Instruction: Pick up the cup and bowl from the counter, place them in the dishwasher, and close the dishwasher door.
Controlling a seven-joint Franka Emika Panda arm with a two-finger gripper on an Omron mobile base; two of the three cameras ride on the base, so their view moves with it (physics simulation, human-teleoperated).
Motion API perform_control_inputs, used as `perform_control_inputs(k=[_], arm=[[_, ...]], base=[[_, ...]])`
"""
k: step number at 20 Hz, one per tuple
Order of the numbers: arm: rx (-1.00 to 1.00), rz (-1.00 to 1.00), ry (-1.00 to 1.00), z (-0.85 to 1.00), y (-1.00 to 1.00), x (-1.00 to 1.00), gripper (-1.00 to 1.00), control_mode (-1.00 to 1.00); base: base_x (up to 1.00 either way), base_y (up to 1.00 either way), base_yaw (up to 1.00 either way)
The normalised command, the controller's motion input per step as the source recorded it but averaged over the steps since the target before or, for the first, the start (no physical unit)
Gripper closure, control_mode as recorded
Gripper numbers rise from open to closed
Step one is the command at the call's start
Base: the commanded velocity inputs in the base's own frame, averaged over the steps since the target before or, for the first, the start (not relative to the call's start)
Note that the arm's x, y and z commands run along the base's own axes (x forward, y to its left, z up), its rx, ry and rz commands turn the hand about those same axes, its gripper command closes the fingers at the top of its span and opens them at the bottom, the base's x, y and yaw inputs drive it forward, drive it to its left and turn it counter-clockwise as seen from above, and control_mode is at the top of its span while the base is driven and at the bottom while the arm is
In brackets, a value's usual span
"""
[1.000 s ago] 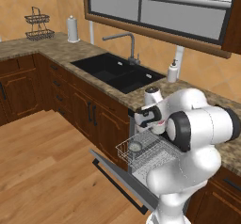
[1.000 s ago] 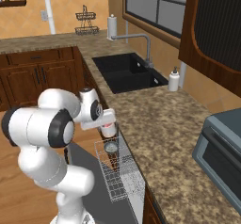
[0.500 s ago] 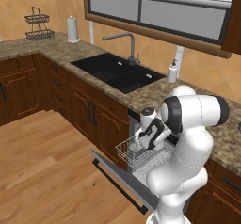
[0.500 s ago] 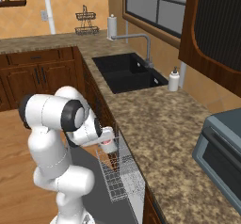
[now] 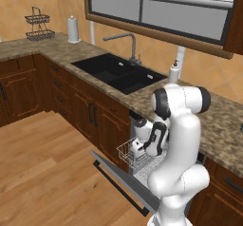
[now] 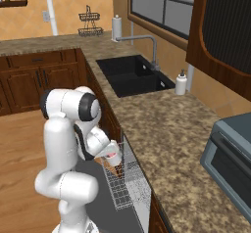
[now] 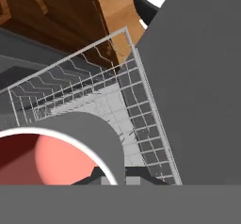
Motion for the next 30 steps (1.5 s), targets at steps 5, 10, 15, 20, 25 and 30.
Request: perform_control_inputs(k=[5, 10, 15, 20, 25, 30], arm=[[-0.07, -0.09, 0.0, -0.59, 0.0, 0.5, 1.0, -1.0], [-0.06, -0.08, 0.0, -0.51, -0.03, 0.61, 1.0, -1.0], [-0.06, -0.1, 0.0, -0.36, -0.19, 0.62, 1.0, -1.0], [-0.07, -0.06, 0.0, -0.2, -0.25, 0.41, 1.0, -1.0], [-0.04, -0.01, 0.0, -0.12, -0.25, 0.26, 1.0, -1.0], [0.0, 0.0, 0.0, -0.18, -0.12, 0.11, 1.0, -1.0]], base=[[0.0, 0.0, 0.0], [0.0, 0.0, 0.0], [0.0, 0.0, 0.0], [0.0, 0.0, 0.0], [0.0, 0.0, 0.0], [0.0, 0.0, 0.0]])
